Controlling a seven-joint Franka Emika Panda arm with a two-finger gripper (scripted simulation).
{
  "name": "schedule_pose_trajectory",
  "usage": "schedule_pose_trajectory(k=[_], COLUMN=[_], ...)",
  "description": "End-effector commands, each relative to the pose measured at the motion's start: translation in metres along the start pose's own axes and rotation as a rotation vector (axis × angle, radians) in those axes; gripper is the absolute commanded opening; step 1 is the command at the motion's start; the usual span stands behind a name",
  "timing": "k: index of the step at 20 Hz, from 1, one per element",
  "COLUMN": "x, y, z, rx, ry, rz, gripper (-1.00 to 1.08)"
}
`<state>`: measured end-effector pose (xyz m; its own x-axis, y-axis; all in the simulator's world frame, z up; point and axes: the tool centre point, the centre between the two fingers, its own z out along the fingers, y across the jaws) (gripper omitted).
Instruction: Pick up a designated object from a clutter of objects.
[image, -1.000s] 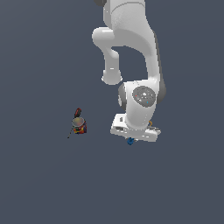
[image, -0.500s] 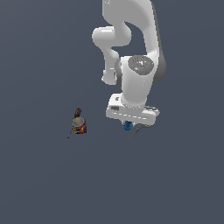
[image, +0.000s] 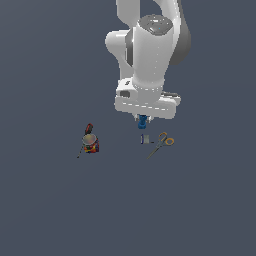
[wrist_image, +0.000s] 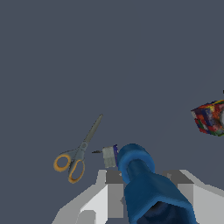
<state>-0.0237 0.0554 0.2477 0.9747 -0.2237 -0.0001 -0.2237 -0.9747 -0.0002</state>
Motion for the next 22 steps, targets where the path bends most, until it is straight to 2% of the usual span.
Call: schedule_pose_trajectory(k=[1,12,22], x=[-0.010,-0.046,-0.057], y=[0.008,0.036,0.047], z=[-0.022,-0.104,-0.137], rx=[0.001,0.001,0.000], ry=[0.000,0.000,0.000], rz=[0.000,0.000,0.000], gripper=[-1.00,-1.00,-1.00])
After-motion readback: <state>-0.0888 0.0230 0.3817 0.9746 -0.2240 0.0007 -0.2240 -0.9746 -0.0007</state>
